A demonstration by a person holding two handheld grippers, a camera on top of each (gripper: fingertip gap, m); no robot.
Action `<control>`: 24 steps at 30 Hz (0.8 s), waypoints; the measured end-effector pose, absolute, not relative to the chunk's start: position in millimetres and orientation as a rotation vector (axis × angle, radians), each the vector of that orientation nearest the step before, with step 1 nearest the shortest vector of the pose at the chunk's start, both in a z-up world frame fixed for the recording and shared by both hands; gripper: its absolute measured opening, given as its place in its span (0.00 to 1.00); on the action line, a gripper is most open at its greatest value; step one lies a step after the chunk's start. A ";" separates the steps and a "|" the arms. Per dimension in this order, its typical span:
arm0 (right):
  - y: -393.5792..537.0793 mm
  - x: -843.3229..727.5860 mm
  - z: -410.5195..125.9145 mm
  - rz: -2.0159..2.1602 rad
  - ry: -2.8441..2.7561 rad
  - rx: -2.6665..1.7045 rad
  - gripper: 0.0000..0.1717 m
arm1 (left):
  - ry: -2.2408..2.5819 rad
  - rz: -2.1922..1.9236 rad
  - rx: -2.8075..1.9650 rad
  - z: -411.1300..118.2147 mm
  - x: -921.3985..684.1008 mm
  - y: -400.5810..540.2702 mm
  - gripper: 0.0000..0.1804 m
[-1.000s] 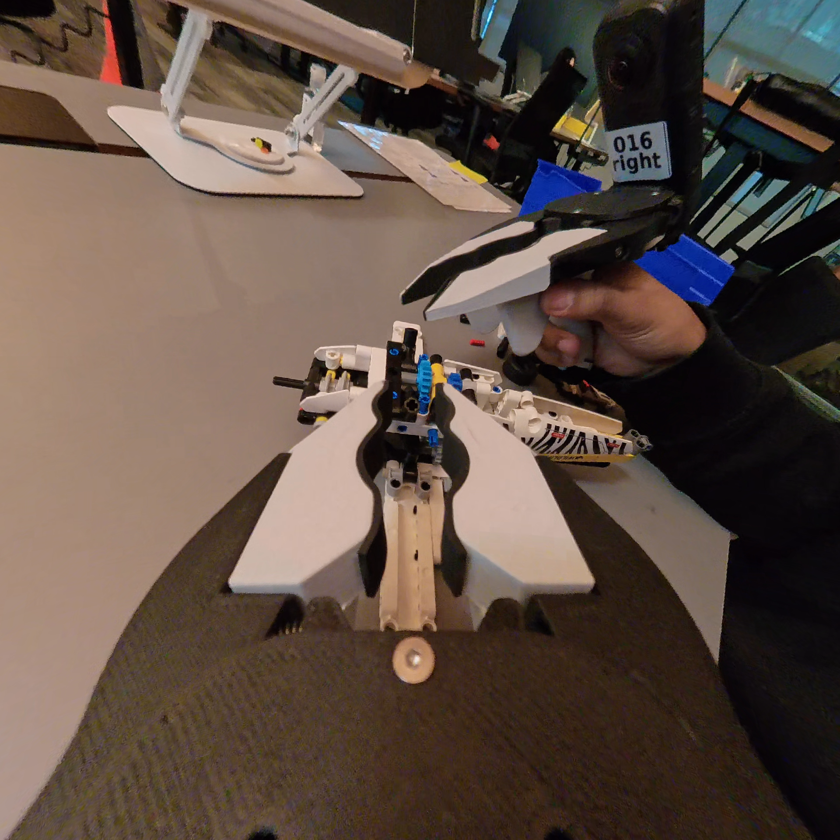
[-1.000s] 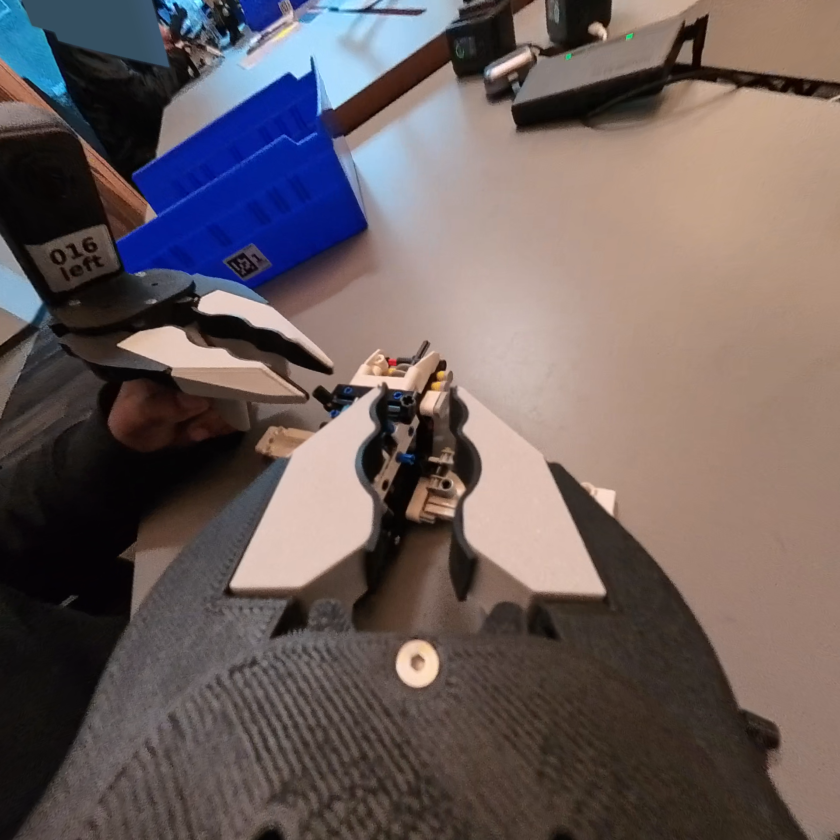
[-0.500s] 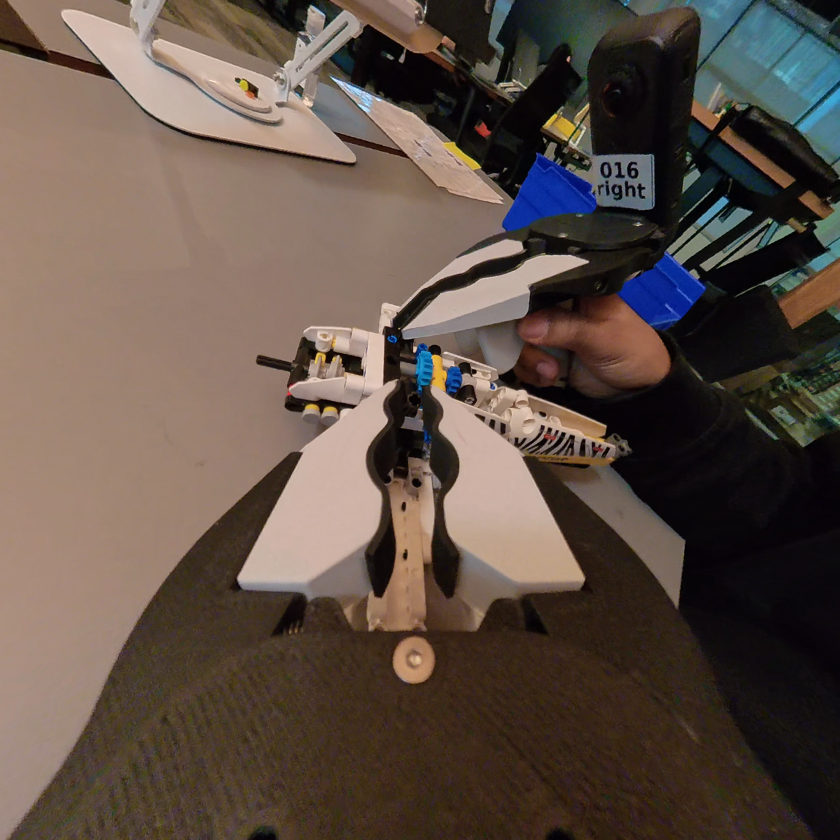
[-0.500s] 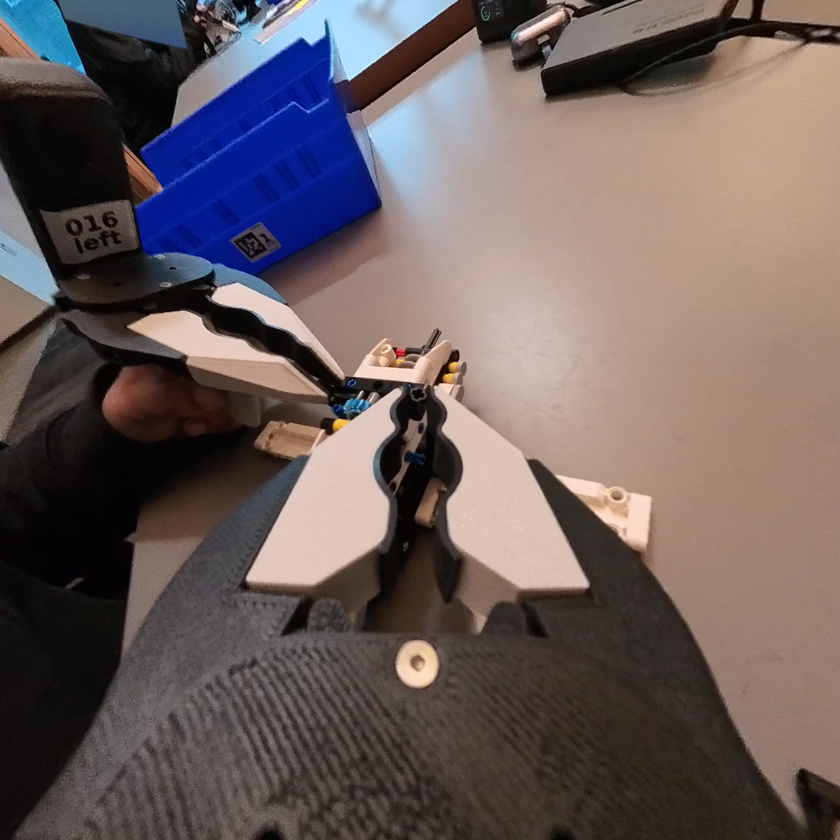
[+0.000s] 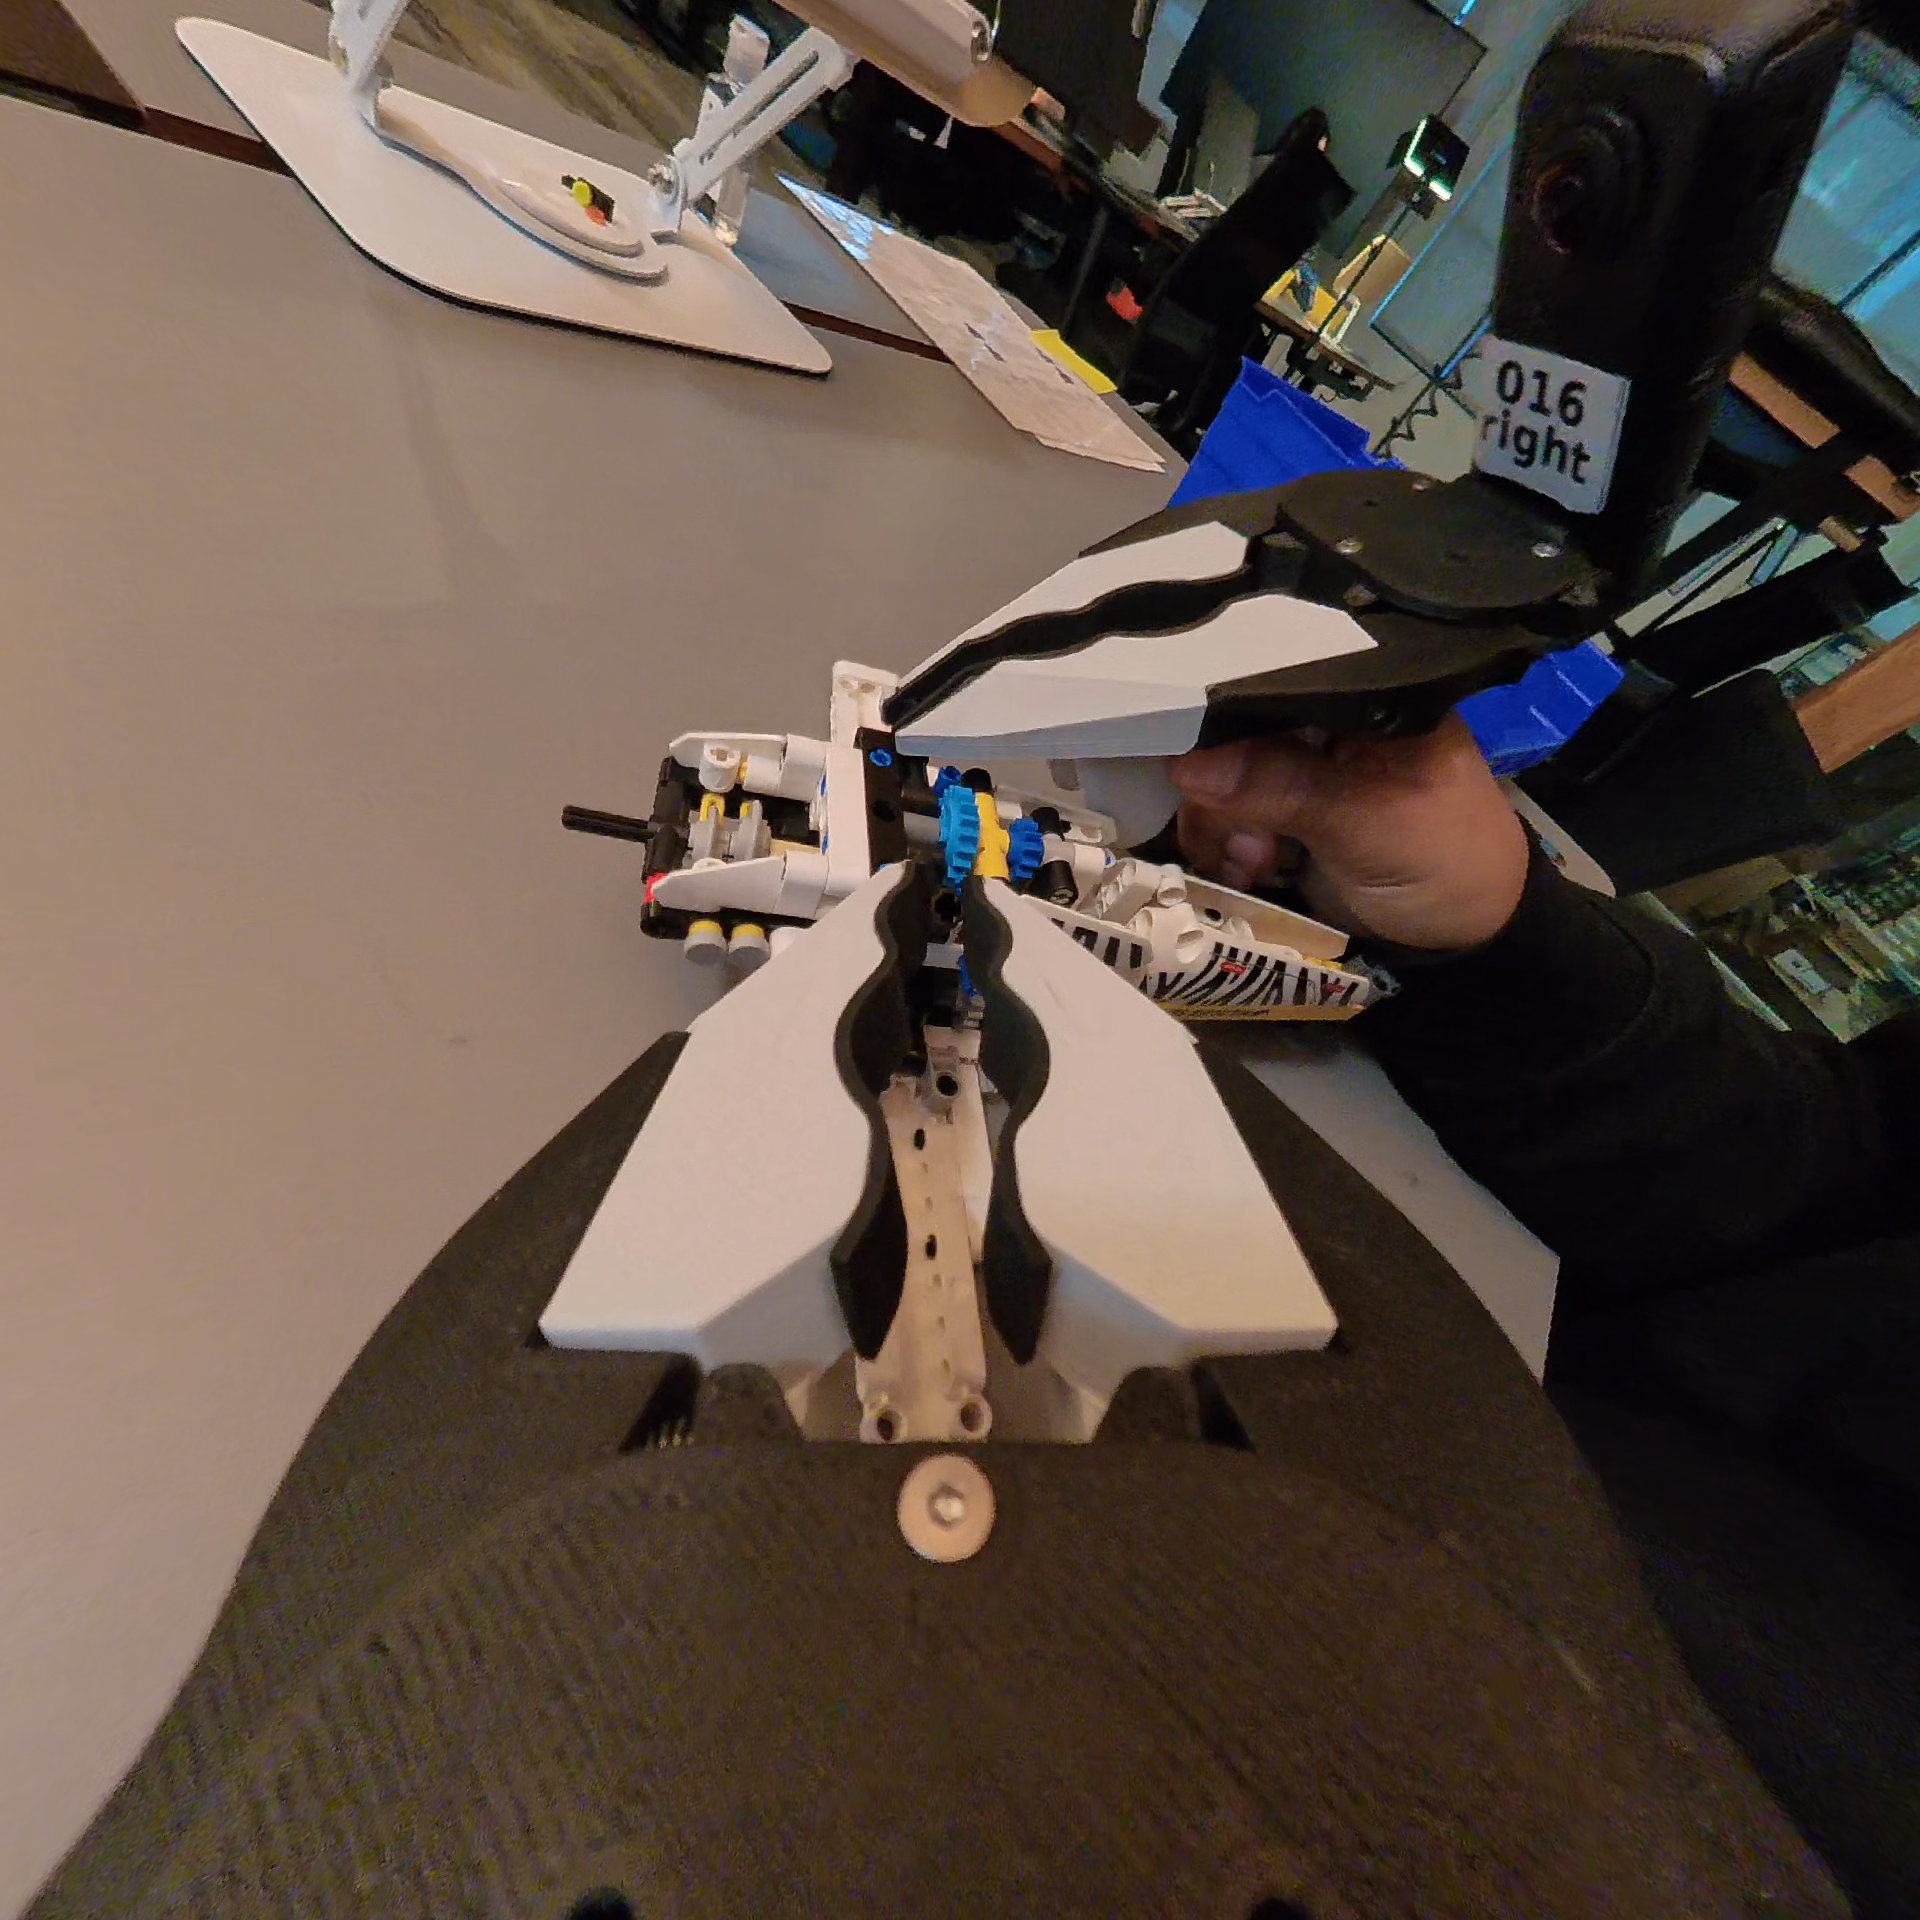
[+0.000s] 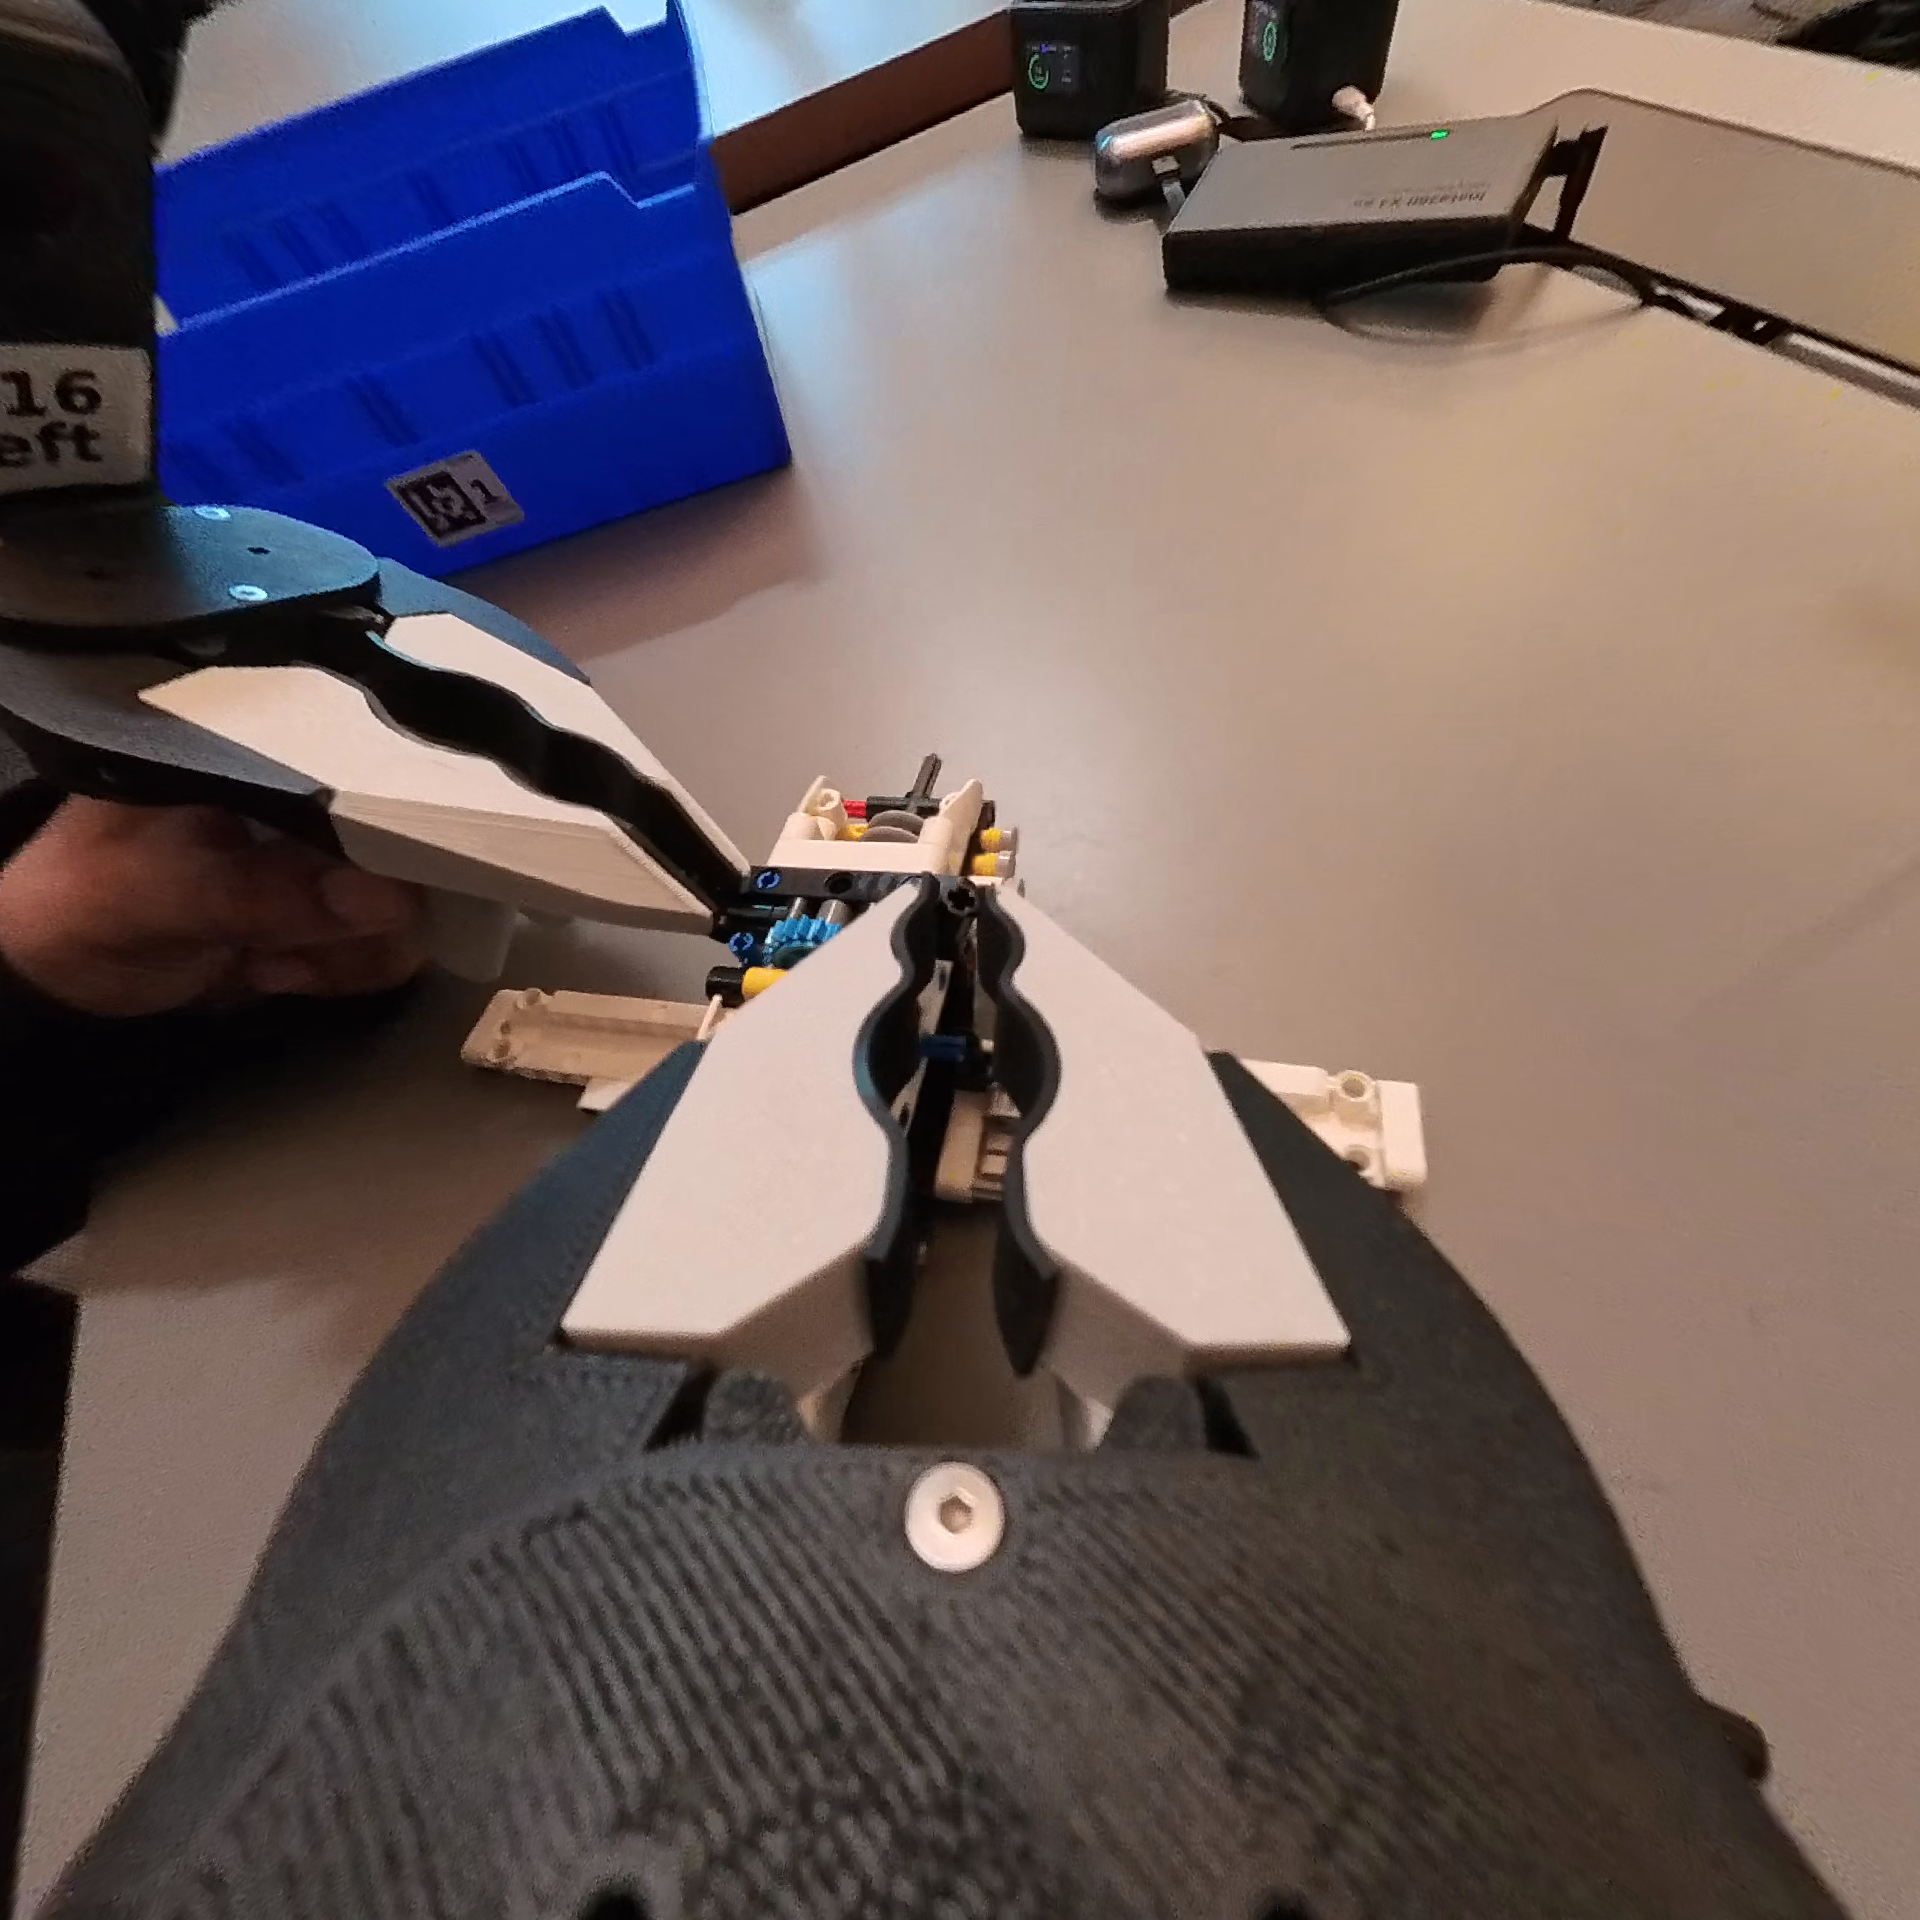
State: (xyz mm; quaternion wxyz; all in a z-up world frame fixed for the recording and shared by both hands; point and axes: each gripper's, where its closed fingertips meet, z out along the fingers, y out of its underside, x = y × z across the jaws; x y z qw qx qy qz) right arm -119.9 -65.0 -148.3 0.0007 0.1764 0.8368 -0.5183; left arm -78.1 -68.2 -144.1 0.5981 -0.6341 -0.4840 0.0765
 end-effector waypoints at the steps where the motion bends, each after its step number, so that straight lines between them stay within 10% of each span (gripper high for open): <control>1: -64.9 -120.1 -148.5 -1.627 2.596 0.568 0.03 | -1.124 0.172 -1.467 -143.9 -78.2 -67.9 0.02; 24: -29.4 -158.6 -137.3 -1.778 2.497 0.788 0.03 | -1.107 0.267 -1.452 -138.6 -75.6 -76.9 0.00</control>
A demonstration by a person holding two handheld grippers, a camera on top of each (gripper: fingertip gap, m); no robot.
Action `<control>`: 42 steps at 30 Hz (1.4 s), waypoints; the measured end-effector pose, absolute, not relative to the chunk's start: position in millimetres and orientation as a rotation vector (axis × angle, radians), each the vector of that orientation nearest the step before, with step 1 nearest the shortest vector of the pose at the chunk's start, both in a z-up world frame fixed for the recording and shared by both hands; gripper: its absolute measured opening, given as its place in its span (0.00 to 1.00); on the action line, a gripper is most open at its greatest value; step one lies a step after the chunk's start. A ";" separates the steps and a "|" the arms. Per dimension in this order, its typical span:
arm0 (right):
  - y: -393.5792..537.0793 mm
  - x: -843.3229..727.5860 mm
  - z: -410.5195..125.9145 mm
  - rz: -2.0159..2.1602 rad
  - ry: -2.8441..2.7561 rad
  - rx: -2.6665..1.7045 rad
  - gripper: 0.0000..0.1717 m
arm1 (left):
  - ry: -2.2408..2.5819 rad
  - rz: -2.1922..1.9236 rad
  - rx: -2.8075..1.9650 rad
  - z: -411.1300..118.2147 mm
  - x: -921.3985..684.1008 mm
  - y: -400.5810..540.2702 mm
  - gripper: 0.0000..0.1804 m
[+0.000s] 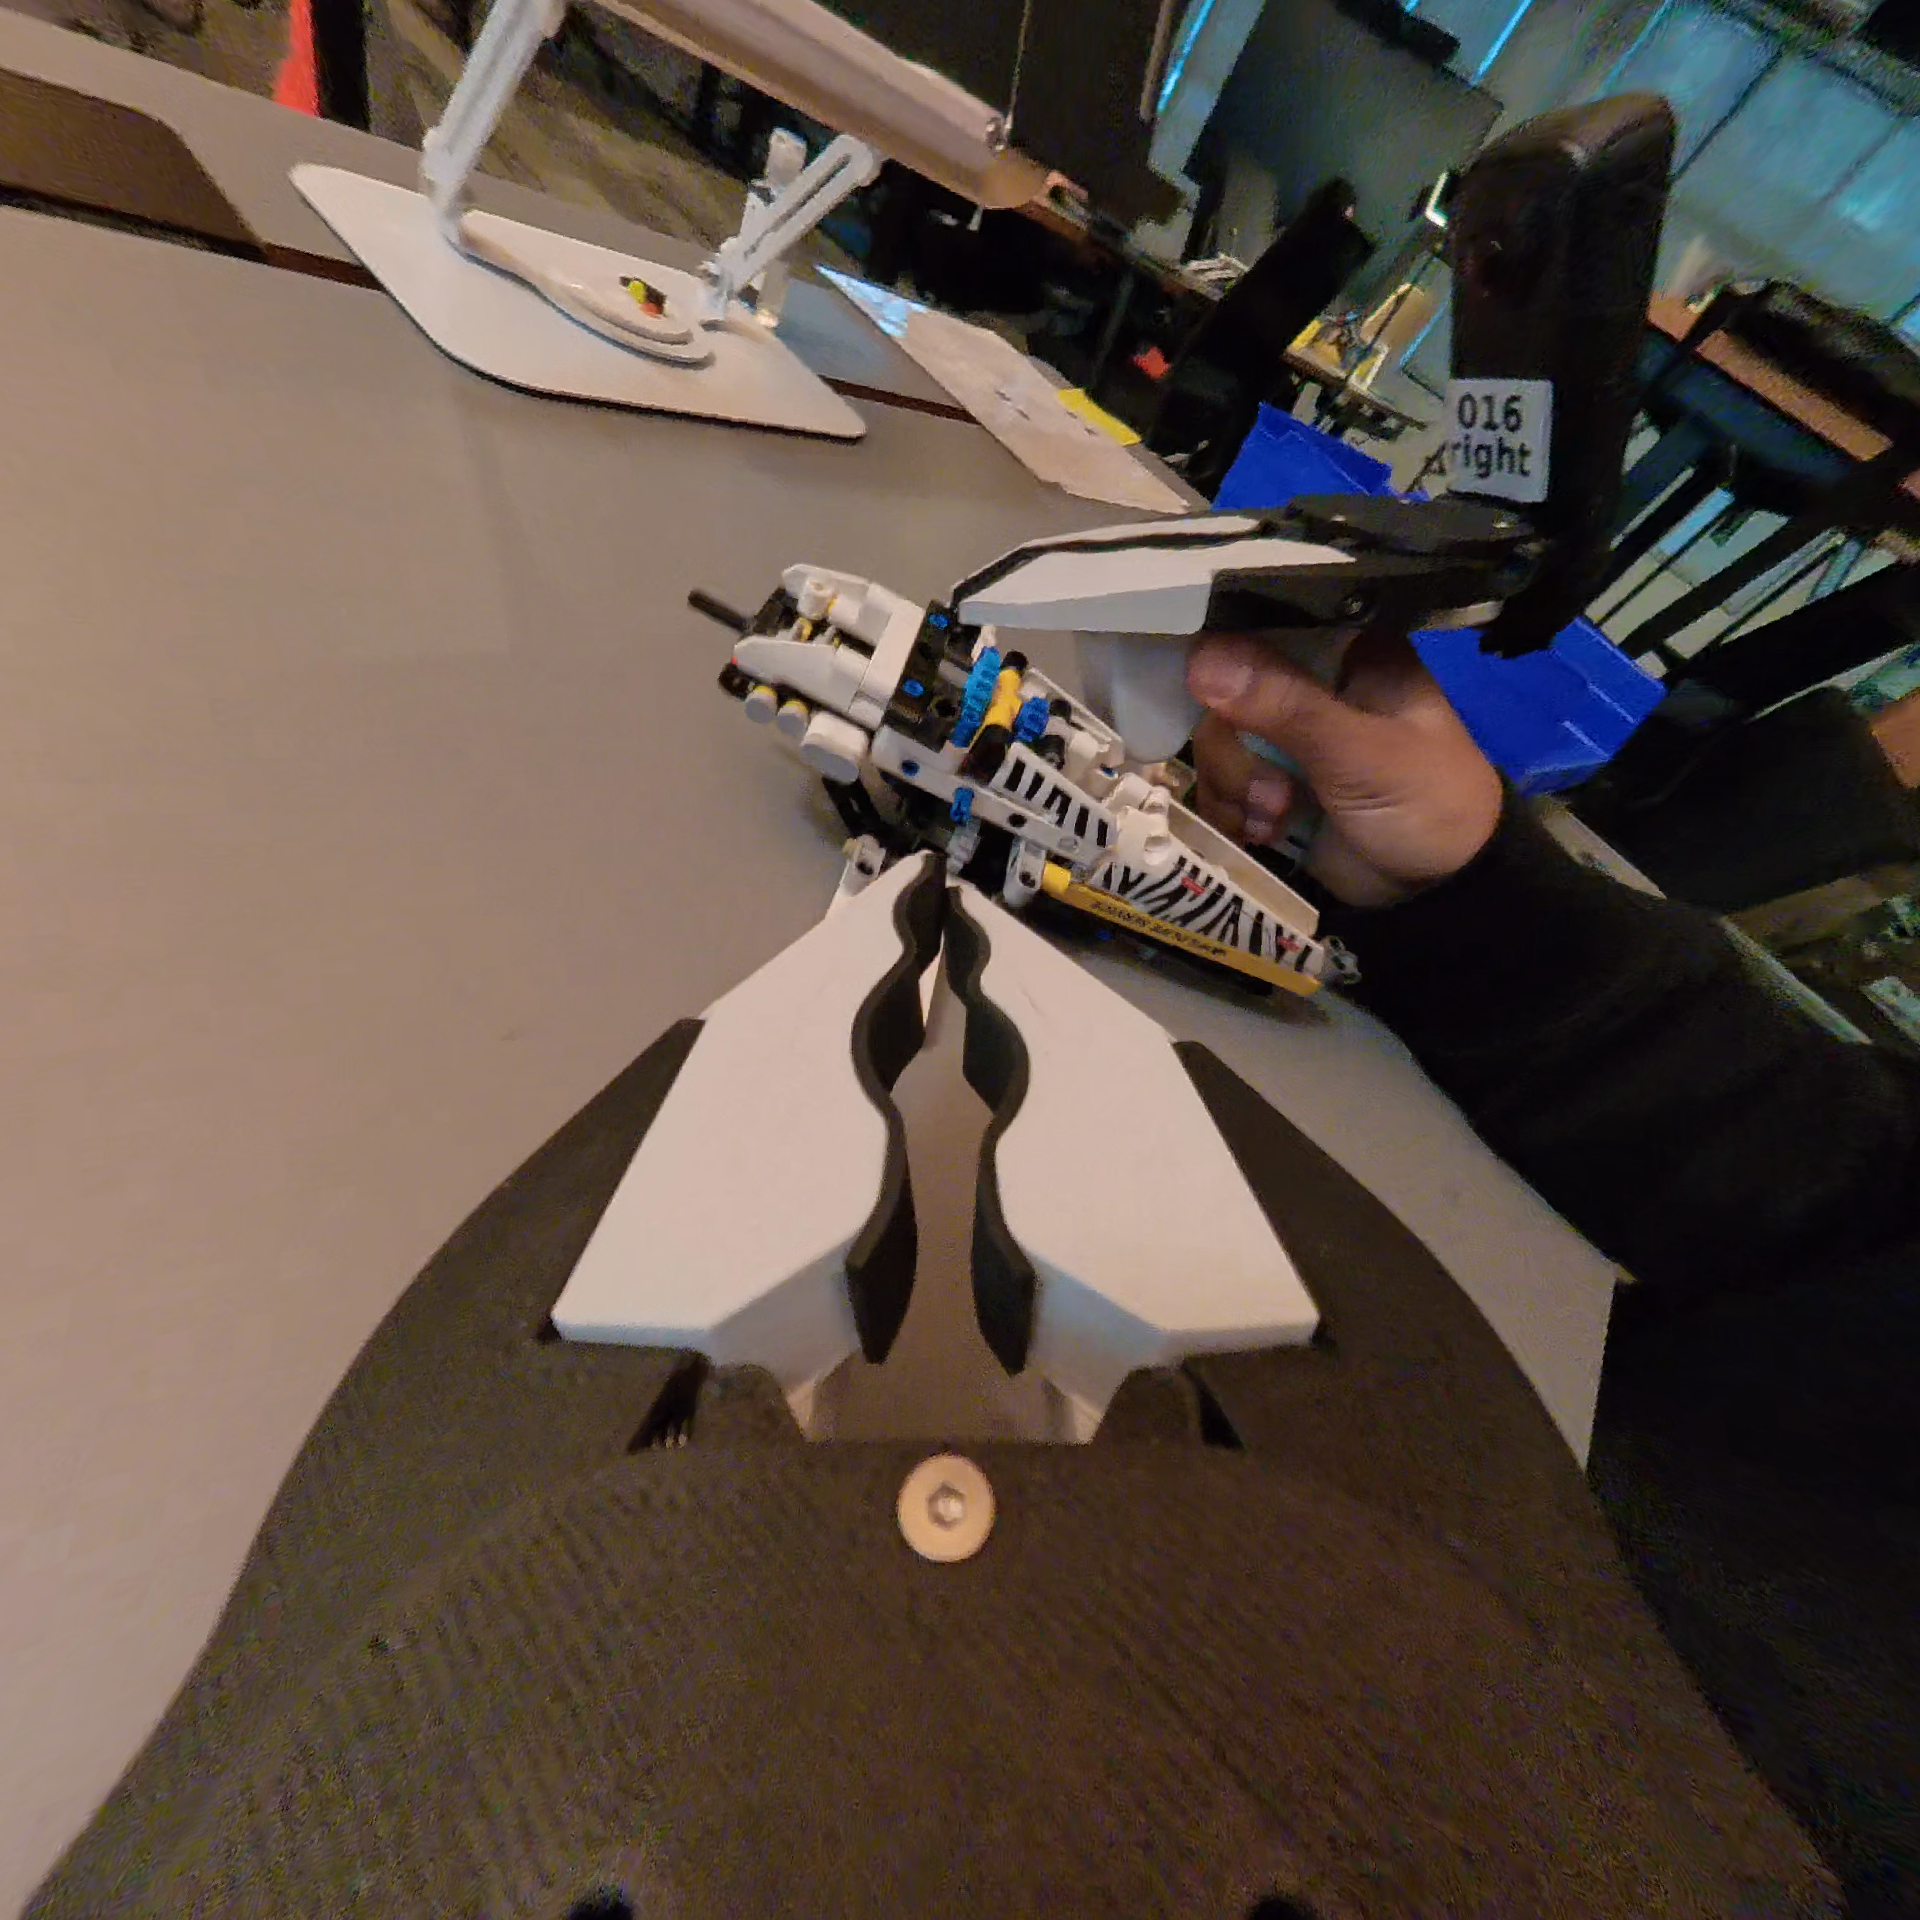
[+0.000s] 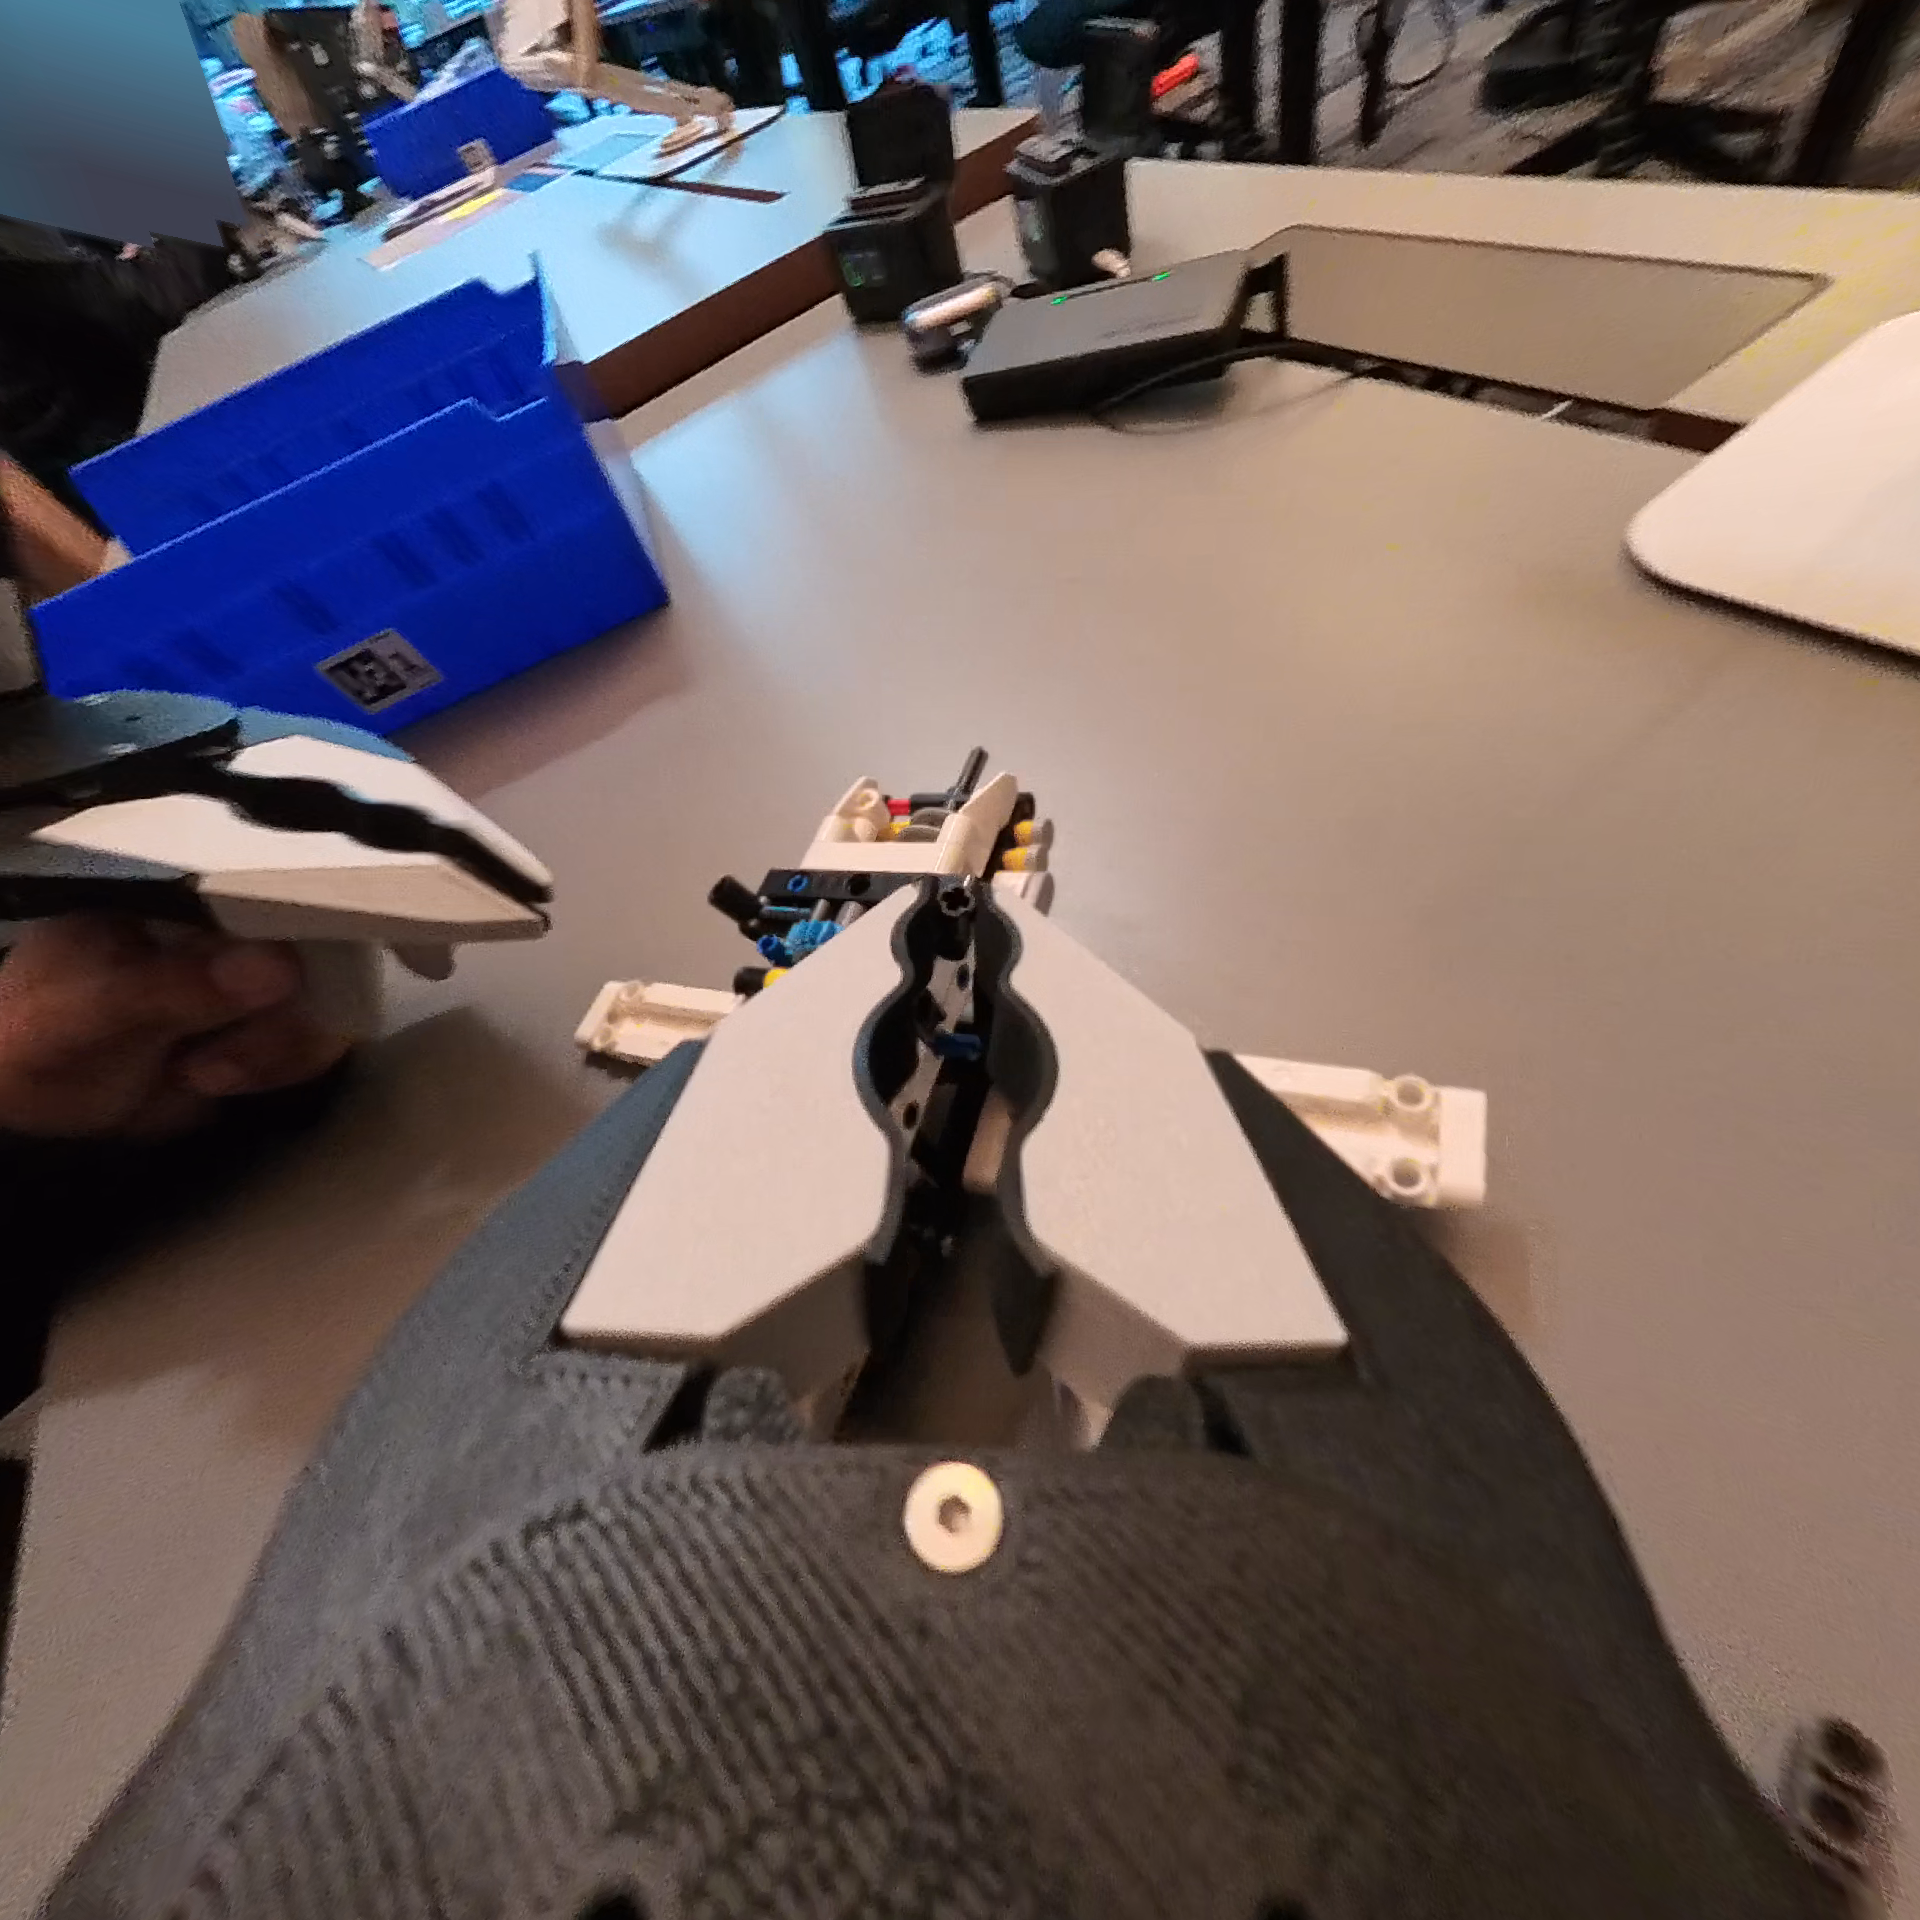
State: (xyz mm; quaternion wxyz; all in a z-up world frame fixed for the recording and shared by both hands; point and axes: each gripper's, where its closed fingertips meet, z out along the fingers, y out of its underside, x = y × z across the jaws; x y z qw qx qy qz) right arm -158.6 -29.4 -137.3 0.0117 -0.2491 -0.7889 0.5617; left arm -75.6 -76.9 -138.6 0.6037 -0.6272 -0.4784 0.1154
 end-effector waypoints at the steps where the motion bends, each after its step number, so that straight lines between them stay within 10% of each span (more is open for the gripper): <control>1: -32.4 -153.1 -138.6 1.768 -2.494 -0.758 0.03 | -1.101 0.264 -1.459 -138.8 -75.4 -75.7 0.00; 9: -50.6 -113.1 -142.0 1.879 -2.730 -0.547 0.03 | -0.874 0.372 -1.575 -126.0 -64.6 -59.5 0.17; 42: -62.1 -51.8 -151.0 1.970 -3.055 -0.156 0.08 | -0.508 0.174 -1.900 -149.0 -3.6 -43.6 0.02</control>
